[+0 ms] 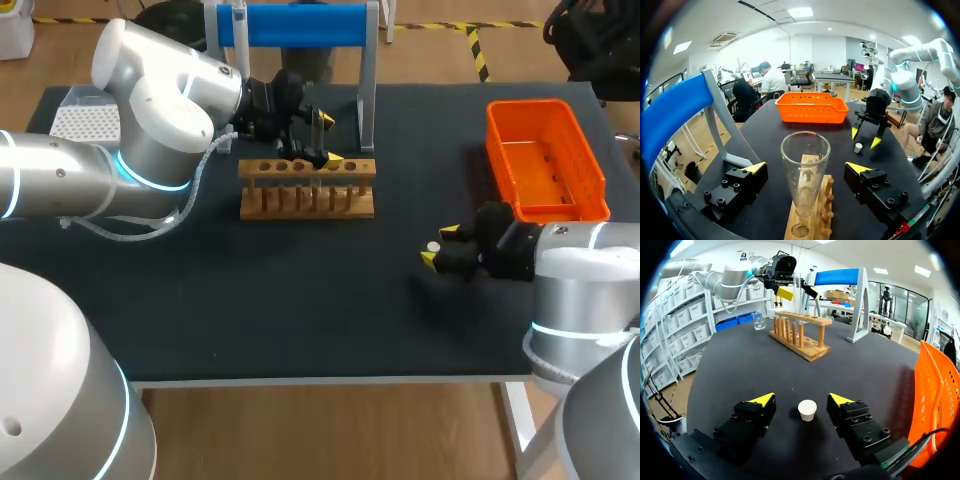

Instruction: Invert the test tube, pick up the pipette, mount the tip to pipette, aspirate from beaker and dispense into the tube, eject the tip, return the pipette, and cap with the stopper.

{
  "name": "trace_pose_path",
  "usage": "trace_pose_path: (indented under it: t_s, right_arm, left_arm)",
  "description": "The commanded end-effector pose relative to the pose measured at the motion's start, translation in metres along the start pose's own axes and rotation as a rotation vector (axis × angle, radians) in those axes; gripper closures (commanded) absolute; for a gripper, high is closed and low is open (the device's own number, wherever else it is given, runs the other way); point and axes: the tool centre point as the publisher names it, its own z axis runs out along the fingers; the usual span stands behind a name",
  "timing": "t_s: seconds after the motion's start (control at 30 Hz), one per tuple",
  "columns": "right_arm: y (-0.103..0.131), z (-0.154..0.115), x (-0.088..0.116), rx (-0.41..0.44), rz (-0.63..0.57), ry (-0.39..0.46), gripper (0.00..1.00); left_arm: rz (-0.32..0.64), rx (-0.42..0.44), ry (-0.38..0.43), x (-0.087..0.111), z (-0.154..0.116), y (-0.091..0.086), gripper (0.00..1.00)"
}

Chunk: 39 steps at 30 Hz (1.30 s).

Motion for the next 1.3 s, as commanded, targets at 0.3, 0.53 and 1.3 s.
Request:
trace_pose_path:
  t_s: [0.3, 0.53, 1.3]
  right_arm:
    - [-0.0033, 0.0052, -0.0022, 0.006, 0.003, -0.012, 0.40]
    - [-0.0039, 0.0067, -0.0035, 0.010, 0.003, -0.016, 0.45]
    - [-0.0066, 0.0117, -0.0040, 0.025, 0.000, -0.017, 0.57]
  left_arm:
    - [0.000, 0.000, -0.001, 0.0000, 0.0005, 0.0001, 0.00]
    - [0.000, 0.000, -0.001, 0.0000, 0.0005, 0.0001, 0.00]
    - [0.000, 0.000, -0.001, 0.0000, 0.0005, 0.0001, 0.00]
